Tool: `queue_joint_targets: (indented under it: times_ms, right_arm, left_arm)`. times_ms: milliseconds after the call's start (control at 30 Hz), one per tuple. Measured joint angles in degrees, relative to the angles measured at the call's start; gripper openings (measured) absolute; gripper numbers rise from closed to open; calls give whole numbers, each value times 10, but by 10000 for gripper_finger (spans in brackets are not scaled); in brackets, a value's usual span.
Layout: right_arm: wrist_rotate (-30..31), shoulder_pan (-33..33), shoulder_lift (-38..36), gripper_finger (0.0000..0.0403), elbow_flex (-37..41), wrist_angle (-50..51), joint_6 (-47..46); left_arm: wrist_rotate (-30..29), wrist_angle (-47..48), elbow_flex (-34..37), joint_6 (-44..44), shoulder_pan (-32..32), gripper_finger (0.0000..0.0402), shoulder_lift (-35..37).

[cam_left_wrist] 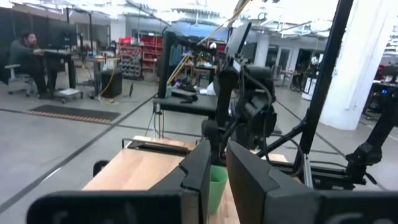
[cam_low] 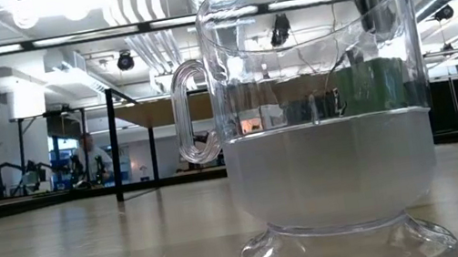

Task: Stack small to large cups/mugs on shelf
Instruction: Put the green cup on the shelf

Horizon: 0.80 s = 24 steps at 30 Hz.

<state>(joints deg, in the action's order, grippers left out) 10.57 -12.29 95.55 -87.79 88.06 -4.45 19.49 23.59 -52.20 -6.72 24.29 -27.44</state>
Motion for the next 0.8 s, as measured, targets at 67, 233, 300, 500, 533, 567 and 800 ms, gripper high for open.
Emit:
queue_joint_targets:
  times_ms: [67,233,300,500,533,567,800]
  right_arm:
    - [0,3,3,123,0,-1,-1]
    - [-17,9,15,149,0,-1,-50]
    - [-56,10,20,154,0,-2,-60]
    - [-108,4,39,157,1,-31,-40]
    - [-105,4,41,157,1,-37,-35]
    - [-102,4,44,157,1,-44,-30]
    - [-75,16,54,157,1,-60,-22]
  left_arm:
    - [0,0,-1,0,0,39,5]
    - [0,1,3,-3,0,39,15]
    - [0,2,3,-4,0,39,16]
    - [3,1,3,-4,0,39,17]
    - [3,1,3,-4,0,39,17]
    - [4,2,4,-4,0,39,17]
    - [4,2,4,-3,0,39,20]
